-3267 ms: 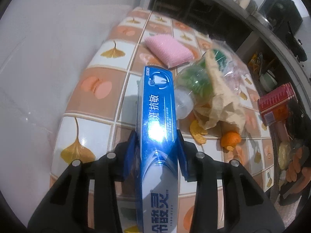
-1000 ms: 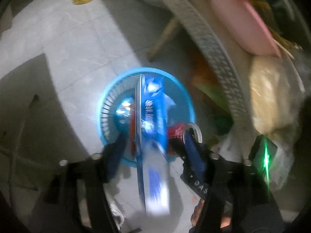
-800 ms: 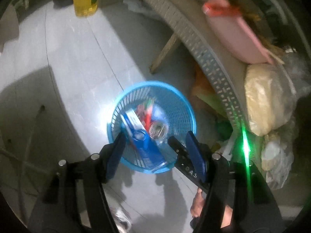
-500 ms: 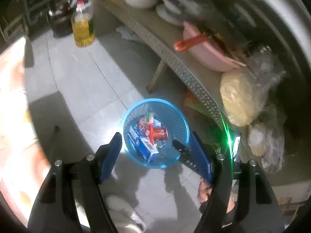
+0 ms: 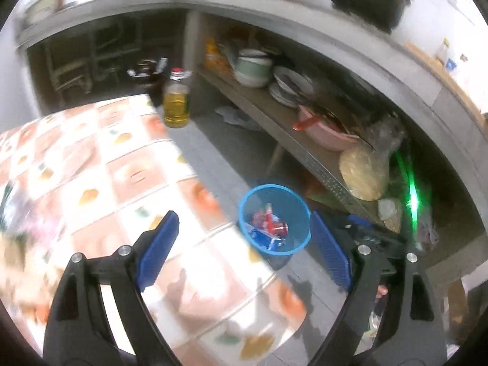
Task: Collect trash
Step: 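Move both open tools back over the table toward the beige paper bag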
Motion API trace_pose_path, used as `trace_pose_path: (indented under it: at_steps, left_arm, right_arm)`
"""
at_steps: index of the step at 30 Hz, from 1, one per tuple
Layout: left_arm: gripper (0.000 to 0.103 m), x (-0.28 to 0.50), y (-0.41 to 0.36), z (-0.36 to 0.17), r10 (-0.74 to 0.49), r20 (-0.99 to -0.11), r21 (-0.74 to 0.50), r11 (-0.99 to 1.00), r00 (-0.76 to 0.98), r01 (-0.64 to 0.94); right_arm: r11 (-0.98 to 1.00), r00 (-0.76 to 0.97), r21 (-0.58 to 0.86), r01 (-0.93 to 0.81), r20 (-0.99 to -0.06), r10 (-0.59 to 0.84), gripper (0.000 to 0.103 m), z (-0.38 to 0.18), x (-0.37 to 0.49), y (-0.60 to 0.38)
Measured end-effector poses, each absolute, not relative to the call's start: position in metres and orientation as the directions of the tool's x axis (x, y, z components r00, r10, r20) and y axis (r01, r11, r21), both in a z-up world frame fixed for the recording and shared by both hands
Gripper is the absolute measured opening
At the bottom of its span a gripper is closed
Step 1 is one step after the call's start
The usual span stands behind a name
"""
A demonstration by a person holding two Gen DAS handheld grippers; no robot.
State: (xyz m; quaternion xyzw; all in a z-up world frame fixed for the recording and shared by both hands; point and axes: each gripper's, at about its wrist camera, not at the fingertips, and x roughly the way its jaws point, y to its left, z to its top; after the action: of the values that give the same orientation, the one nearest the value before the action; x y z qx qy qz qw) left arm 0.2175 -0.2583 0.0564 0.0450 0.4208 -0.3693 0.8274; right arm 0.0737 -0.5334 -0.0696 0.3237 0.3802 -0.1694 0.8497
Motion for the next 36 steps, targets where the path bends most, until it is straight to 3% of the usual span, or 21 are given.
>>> trace_pose_path:
  at_steps: [9, 14, 19, 24, 28, 36]
  left_arm:
    - [0.084, 0.186, -0.104, 0.06, -0.525, -0.646, -0.254, 0.833, 0.554, 0.492]
    - [0.084, 0.179, -0.019, 0.055, -0.452, -0.6, -0.266, 0.891, 0.66, 0.369]
    - [0.087, 0.195, 0.04, 0.041, -0.377, -0.611, -0.234, 0.926, 0.696, 0.296]
    - [0.09, 0.225, 0.061, 0.026, -0.351, -0.647, -0.204, 0.935, 0.676, 0.29]
    - [0.09, 0.246, 0.053, 0.02, -0.325, -0.661, -0.111, 0.934, 0.677, 0.34]
    - [0.09, 0.267, 0.001, -0.001, -0.182, -0.706, 0.243, 0.845, 0.684, 0.476]
  right_arm:
    - [0.865, 0.711, 0.42, 0.274, -0.694, 0.112, 0.081, 0.016, 0.106, -0.435]
    - [0.877, 0.697, 0.474, 0.082, -0.656, 0.289, 0.083, 0.044, 0.14, -0.363]
    - [0.835, 0.612, 0.546, -0.069, -0.638, 0.468, 0.084, 0.052, 0.18, -0.29]
    - [0.816, 0.537, 0.564, -0.127, -0.653, 0.535, 0.084, 0.042, 0.207, -0.233]
    - [0.796, 0.488, 0.59, -0.135, -0.66, 0.572, 0.084, 0.031, 0.221, -0.202]
    - [0.797, 0.456, 0.594, -0.107, -0.684, 0.57, 0.084, 0.016, 0.239, -0.19]
